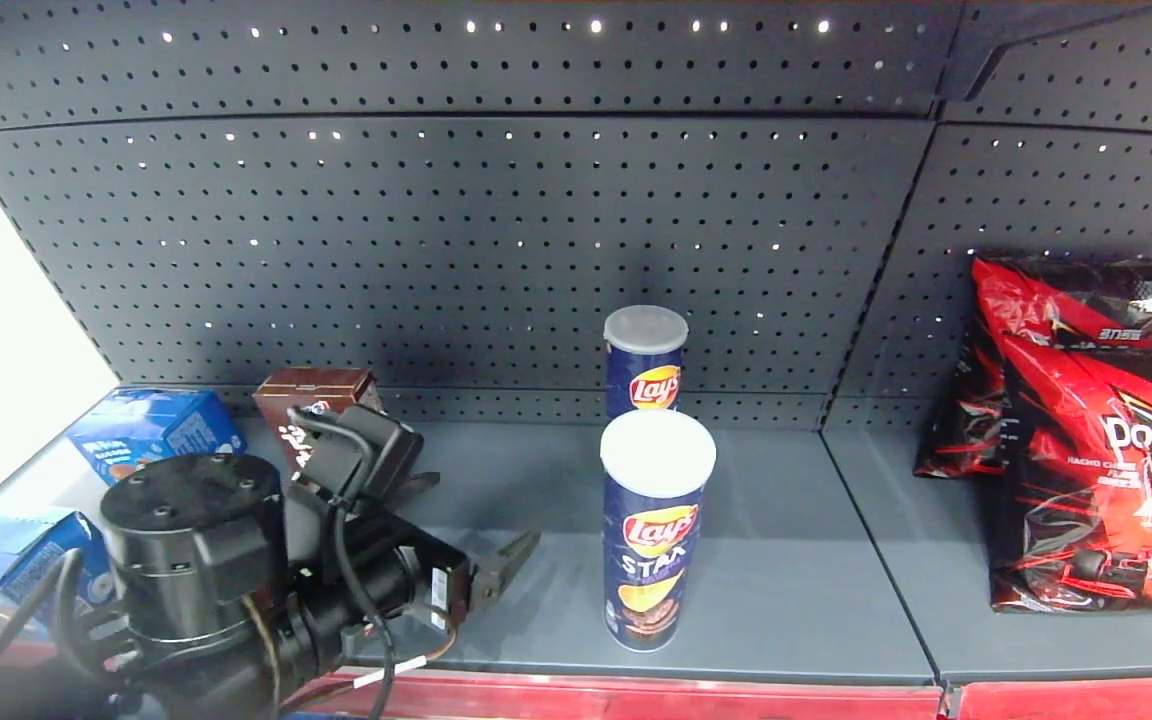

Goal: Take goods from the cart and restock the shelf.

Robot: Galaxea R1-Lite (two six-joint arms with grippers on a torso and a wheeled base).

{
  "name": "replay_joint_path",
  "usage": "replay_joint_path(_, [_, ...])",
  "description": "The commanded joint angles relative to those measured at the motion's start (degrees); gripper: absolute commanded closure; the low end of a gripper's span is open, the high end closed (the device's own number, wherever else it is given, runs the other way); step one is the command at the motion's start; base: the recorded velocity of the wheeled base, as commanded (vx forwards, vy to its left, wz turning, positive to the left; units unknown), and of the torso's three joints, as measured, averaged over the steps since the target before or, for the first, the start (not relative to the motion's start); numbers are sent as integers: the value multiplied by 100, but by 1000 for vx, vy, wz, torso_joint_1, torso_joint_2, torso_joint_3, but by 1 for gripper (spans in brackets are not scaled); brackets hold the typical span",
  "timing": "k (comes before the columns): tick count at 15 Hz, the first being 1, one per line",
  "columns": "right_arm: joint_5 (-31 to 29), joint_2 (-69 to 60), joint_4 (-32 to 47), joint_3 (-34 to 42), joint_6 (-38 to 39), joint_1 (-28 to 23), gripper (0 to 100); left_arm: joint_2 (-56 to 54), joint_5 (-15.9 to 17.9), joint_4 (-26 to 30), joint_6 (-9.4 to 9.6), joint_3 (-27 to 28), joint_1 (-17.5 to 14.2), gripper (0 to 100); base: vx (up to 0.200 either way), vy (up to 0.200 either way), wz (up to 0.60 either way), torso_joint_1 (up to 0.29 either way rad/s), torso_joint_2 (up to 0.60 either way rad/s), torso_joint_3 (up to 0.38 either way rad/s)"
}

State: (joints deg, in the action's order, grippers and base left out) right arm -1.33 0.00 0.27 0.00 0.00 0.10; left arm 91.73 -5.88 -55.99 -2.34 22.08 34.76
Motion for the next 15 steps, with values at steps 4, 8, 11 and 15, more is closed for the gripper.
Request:
replay_joint_path(4, [1, 9, 0, 0, 0, -1, 0, -1650, 315, 704, 49, -511, 66, 0, 0, 0, 0, 0, 0, 0])
replay_joint_path(8, [1, 0, 0, 0, 0, -1, 0, -2784, 508, 1134, 173, -1030, 5, 0, 0, 0, 0, 0, 0, 0])
replay_joint_path(11, [1, 0, 0, 0, 0, -1, 0, -3715, 632, 1565, 164, -1408, -505, 0, 0, 0, 0, 0, 0, 0])
replay_joint_path(15, [1, 9, 0, 0, 0, -1, 0, -5447, 667, 2514, 146, -2067, -1436, 0, 0, 0, 0, 0, 0, 0])
